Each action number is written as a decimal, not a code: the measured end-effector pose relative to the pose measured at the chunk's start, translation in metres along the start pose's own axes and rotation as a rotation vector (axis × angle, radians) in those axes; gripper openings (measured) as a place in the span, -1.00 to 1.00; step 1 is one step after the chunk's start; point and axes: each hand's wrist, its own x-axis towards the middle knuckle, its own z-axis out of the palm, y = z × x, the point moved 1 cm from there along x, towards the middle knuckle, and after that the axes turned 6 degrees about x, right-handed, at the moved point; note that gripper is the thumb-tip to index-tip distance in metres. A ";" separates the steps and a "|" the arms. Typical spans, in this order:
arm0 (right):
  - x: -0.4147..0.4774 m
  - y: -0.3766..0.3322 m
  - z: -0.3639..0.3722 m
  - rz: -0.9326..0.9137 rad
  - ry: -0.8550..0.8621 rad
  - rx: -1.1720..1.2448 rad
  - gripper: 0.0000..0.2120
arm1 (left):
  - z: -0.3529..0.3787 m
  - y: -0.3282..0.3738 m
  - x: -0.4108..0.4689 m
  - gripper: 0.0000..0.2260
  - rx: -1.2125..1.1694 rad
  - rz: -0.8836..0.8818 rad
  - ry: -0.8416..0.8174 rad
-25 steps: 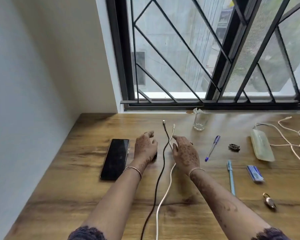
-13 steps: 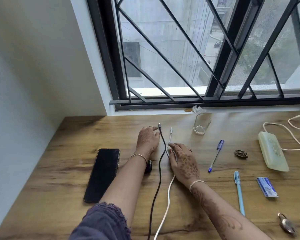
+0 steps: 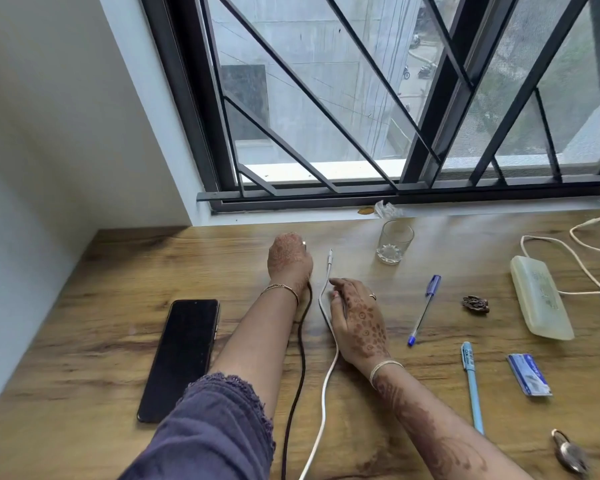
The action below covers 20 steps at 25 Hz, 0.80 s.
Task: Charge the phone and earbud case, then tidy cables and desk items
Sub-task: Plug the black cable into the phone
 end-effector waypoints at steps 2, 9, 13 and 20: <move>0.001 -0.001 0.000 0.010 0.005 0.037 -0.67 | -0.002 0.000 -0.001 -0.85 -0.014 -0.014 0.000; 0.003 0.000 -0.002 0.011 0.002 0.074 -0.67 | -0.025 -0.004 -0.016 -0.77 -0.240 -0.052 0.018; 0.002 -0.002 -0.004 0.040 -0.012 0.089 -0.67 | -0.053 -0.015 -0.041 -0.75 -0.394 -0.002 0.053; -0.008 -0.016 -0.010 0.048 -0.025 0.077 -0.71 | -0.086 -0.056 -0.106 -0.76 -0.410 0.003 0.070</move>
